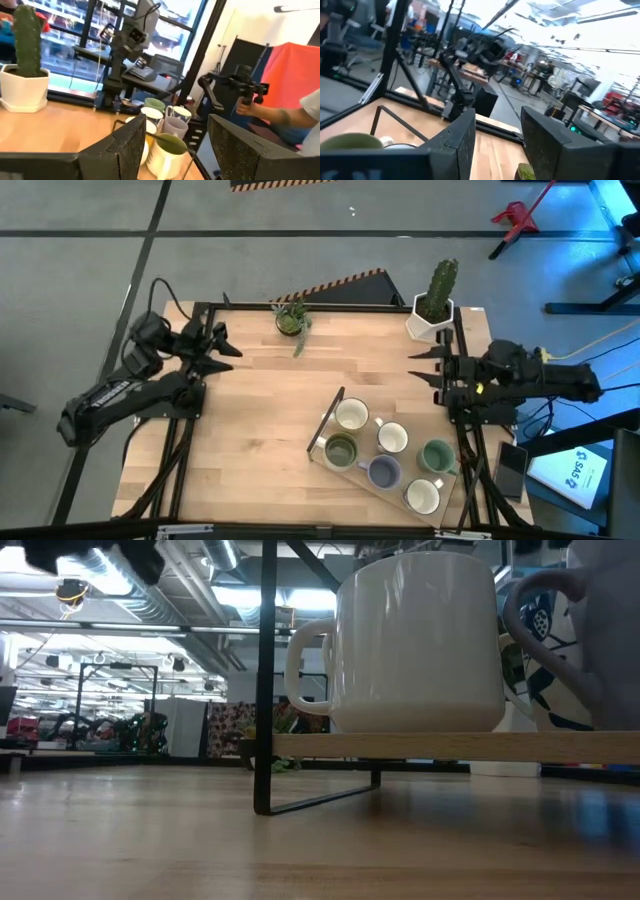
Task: Place coffee mugs
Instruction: Return to Home Position
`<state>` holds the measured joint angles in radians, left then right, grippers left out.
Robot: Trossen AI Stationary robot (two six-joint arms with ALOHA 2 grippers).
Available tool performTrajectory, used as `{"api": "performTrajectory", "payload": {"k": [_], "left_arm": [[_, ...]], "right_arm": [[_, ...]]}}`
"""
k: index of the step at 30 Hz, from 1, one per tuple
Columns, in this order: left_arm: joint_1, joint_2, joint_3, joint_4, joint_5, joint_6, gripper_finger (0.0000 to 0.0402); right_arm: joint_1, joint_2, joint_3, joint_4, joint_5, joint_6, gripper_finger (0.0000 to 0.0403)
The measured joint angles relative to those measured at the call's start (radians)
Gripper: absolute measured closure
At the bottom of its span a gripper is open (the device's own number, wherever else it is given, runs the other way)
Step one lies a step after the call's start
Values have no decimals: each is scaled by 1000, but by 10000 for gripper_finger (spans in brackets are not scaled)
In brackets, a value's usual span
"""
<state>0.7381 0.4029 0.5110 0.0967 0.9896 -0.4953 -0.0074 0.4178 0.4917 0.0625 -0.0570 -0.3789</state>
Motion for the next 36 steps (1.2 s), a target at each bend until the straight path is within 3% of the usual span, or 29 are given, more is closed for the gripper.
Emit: {"api": "performTrajectory", "payload": {"k": [5, 11, 19, 25, 29, 36], "left_arm": [[1, -112, -163, 74, -10, -49, 194], [1, -259, -324, 76, -166, -70, 194], [1, -402, -501, 82, -242, -99, 194], [-30, -397, -504, 73, -369, -24, 194], [-112, -396, -504, 71, -455, -16, 194], [-376, -400, -504, 46, -639, 11, 194]], "right_arm": [[0, -96, -121, 69, 13, 35, 260], [0, -177, -285, 206, 42, 64, 260], [0, -269, -433, 286, 107, 106, 260], [0, -325, -485, 273, 126, 118, 260], [0, -334, -485, 276, 117, 121, 260], [0, -336, -485, 223, 111, 120, 260]]}}
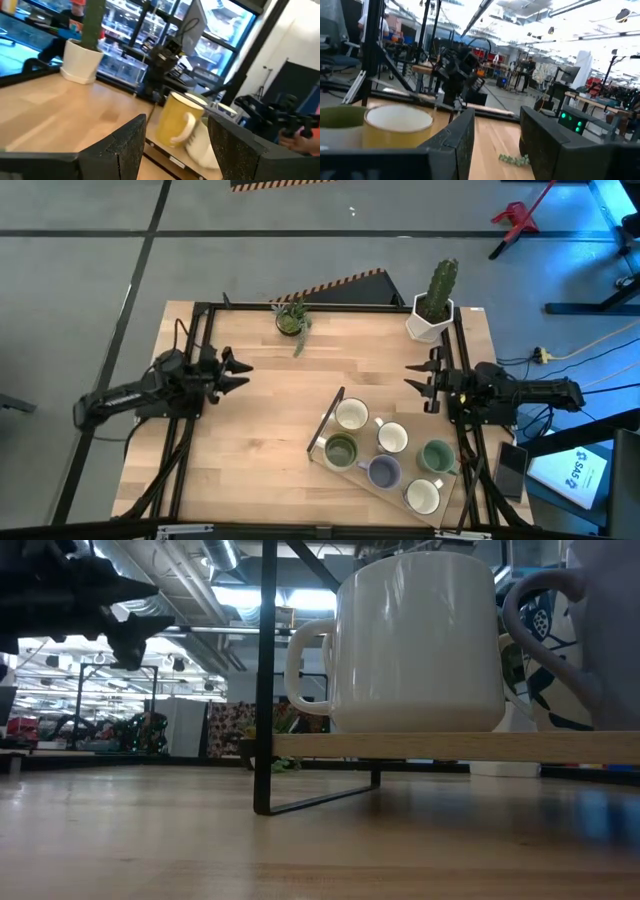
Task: Place coffee mugs
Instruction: Return to Home Position
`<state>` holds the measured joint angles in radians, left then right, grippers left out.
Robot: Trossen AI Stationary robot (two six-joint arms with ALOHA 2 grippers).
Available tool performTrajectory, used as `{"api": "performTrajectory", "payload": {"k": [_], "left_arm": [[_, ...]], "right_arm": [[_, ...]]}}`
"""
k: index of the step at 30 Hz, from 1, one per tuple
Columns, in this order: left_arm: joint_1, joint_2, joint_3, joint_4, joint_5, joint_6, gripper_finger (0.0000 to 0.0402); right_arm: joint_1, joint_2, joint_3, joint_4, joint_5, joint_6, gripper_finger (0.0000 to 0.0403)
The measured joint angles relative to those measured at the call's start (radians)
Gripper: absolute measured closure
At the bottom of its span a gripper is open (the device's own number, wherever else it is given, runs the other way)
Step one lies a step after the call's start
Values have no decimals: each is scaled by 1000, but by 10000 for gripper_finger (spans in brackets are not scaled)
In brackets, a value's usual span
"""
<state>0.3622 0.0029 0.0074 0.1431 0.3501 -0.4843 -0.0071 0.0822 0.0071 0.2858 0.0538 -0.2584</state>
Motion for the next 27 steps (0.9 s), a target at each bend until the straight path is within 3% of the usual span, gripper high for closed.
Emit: {"api": "performTrajectory", "payload": {"k": [3, 8, 16, 23, 27], "left_arm": [[-110, 3, 0, -10, -82, 35, 194], [-236, 3, 0, -16, -107, 46, 194], [-319, 3, 0, -51, -126, 75, 194], [-333, 3, 0, -51, -123, 72, 194], [-333, 3, 0, -65, -123, 71, 194]], "right_arm": [[0, 0, 0, -51, -10, -2, 260], [0, 0, 0, -119, -30, 7, 260], [0, 0, 0, -140, -270, 27, 260], [0, 0, 0, -173, -273, 48, 260], [0, 0, 0, -242, -198, 128, 260]]}}
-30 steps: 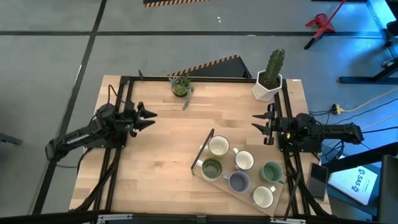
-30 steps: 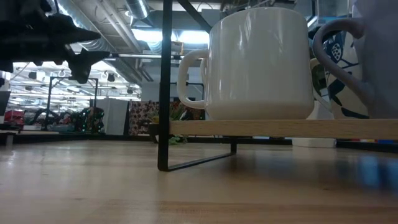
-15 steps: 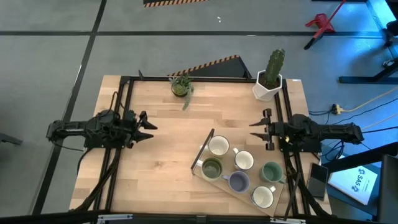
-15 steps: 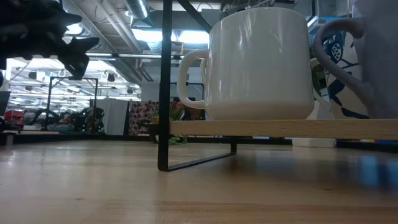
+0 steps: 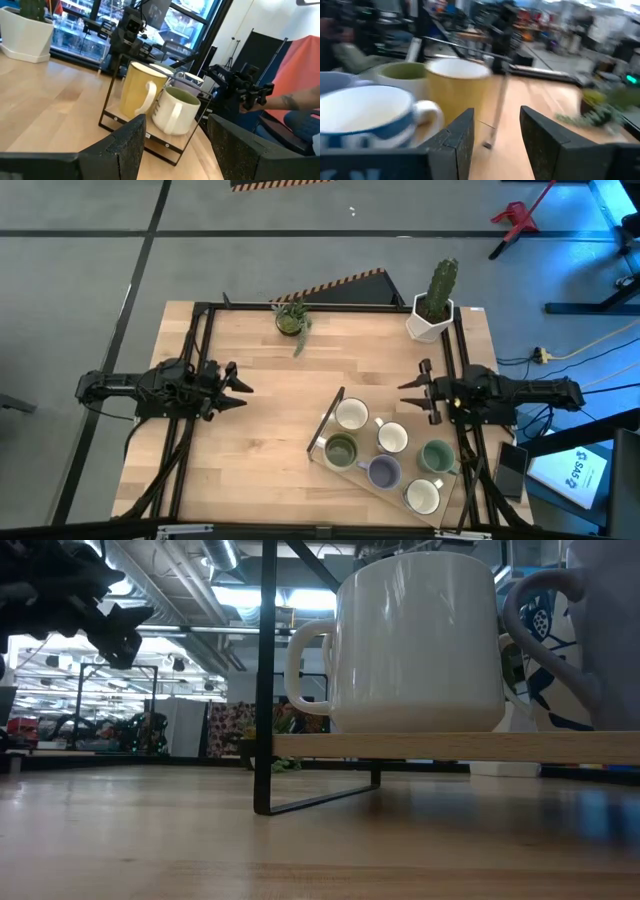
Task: Place coffee mugs
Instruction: Return to Home Position
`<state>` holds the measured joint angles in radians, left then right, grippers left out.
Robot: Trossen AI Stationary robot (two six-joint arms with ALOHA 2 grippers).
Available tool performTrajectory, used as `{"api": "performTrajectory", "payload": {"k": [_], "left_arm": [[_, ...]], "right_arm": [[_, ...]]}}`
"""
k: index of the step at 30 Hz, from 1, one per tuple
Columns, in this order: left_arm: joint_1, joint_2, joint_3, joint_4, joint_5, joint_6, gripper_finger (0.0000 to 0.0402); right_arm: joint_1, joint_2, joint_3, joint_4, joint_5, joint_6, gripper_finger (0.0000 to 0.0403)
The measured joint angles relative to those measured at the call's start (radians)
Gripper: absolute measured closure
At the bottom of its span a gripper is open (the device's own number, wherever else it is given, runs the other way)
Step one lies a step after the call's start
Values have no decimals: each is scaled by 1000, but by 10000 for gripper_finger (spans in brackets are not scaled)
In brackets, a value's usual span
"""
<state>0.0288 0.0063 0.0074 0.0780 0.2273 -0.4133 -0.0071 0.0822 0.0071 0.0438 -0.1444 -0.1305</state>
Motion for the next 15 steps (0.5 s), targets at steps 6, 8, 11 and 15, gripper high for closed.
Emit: {"api": "performTrajectory", "payload": {"k": [6, 8, 11, 15], "left_arm": [[0, 0, 0, -6, 0, -3, 194], [0, 0, 0, -7, 11, -3, 194], [0, 0, 0, -7, 16, -3, 194], [0, 0, 0, -8, 17, -3, 194]], "right_arm": [[0, 0, 0, -8, 47, 9, 260], [0, 1, 0, -9, 48, -16, 260], [0, 0, 0, -11, 59, -59, 260], [0, 0, 0, -12, 59, -84, 260]]}}
